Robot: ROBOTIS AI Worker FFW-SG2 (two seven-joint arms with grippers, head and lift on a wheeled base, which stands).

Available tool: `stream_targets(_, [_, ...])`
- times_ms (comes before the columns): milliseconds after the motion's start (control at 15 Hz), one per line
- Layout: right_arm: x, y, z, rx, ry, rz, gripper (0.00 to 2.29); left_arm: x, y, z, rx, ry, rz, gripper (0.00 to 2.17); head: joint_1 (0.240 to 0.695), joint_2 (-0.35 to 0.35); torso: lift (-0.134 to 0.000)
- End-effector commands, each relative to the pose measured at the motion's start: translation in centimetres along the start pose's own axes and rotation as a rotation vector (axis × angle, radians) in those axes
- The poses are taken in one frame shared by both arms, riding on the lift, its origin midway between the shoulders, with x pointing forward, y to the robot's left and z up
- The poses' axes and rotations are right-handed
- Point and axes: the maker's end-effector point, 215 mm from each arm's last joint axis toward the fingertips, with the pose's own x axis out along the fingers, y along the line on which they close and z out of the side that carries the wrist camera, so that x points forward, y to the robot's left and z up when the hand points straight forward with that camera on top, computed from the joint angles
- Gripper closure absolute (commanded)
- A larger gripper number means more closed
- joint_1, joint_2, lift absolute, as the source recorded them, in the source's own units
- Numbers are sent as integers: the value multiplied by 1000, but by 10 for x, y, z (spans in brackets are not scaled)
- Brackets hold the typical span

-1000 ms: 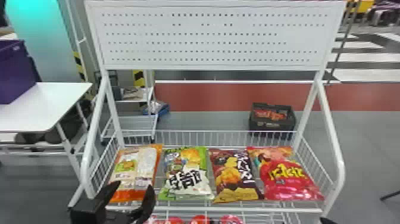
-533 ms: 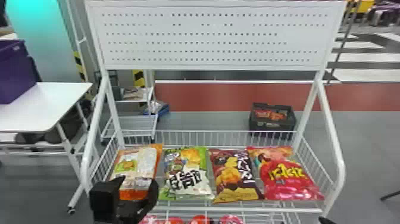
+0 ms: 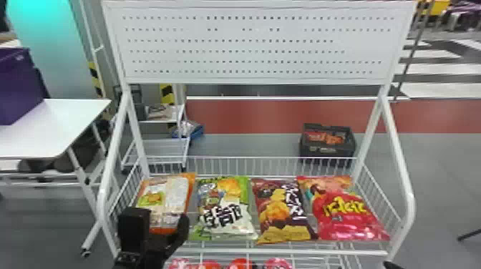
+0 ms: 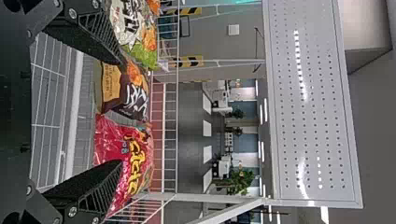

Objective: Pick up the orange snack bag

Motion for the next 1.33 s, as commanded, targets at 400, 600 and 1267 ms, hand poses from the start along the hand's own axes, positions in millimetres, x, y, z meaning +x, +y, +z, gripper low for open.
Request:
stream_targets(400, [0, -1, 1, -2, -1, 1, 144, 5, 2, -16, -11, 44, 6, 1224, 499, 0, 0])
stream_targets(600, [0, -2, 1, -1, -1, -1, 144, -1, 1, -14, -14, 21, 7, 1379, 499, 0, 0])
stream_targets(1267, [3, -1, 0, -3, -3, 2, 144, -47, -9, 34, -49, -116, -6, 1382, 499, 0, 0])
